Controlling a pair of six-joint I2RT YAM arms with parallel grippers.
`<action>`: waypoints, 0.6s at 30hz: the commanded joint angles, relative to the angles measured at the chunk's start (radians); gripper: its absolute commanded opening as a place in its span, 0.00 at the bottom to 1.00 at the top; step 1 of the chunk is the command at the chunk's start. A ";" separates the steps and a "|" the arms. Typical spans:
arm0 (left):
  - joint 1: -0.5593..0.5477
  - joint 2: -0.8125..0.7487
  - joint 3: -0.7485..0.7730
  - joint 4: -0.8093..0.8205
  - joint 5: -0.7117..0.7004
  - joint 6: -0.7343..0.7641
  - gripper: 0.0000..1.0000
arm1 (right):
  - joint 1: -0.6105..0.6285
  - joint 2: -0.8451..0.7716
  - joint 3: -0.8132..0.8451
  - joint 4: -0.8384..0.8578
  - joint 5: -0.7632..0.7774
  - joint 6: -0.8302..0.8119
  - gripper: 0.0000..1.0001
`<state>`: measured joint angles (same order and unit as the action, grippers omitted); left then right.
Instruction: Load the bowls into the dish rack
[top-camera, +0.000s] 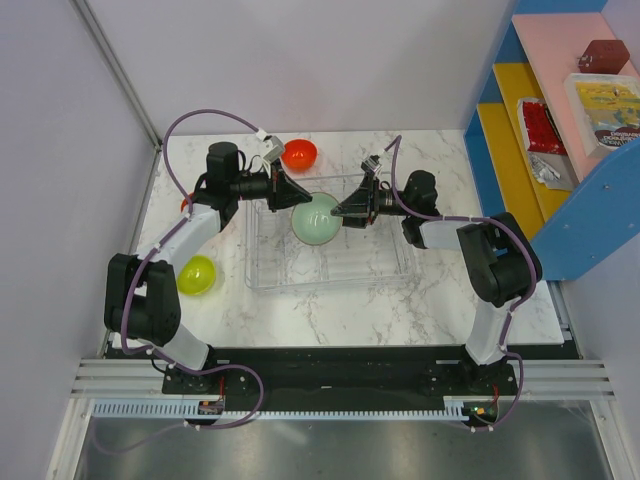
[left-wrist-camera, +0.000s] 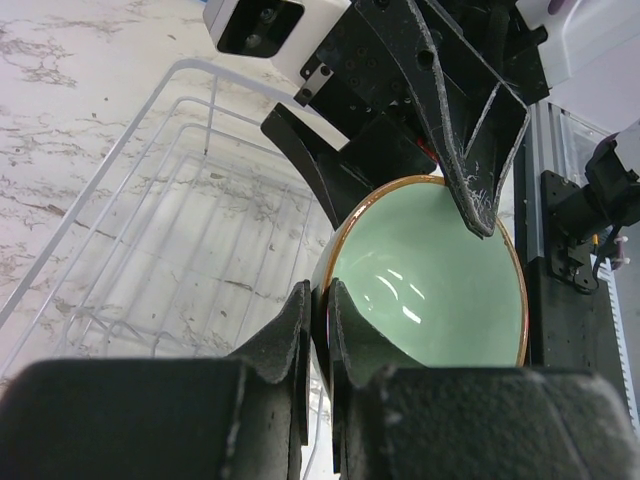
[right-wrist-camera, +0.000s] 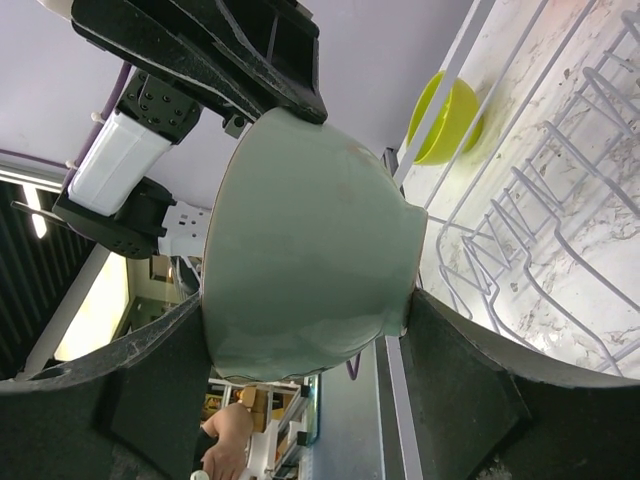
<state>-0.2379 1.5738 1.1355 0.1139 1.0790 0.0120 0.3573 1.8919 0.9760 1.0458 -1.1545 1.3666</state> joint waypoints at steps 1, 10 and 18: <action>-0.011 -0.011 0.027 0.040 0.033 -0.063 0.12 | -0.001 -0.019 0.009 -0.067 0.030 -0.104 0.00; -0.009 0.005 0.050 0.026 0.015 -0.069 0.27 | -0.001 -0.022 0.029 -0.248 0.058 -0.231 0.00; 0.031 0.011 0.078 0.012 -0.011 -0.121 0.79 | -0.001 -0.042 0.075 -0.491 0.091 -0.432 0.00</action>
<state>-0.2359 1.5810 1.1587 0.1081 1.0729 -0.0429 0.3561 1.8919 0.9794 0.6601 -1.0740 1.0676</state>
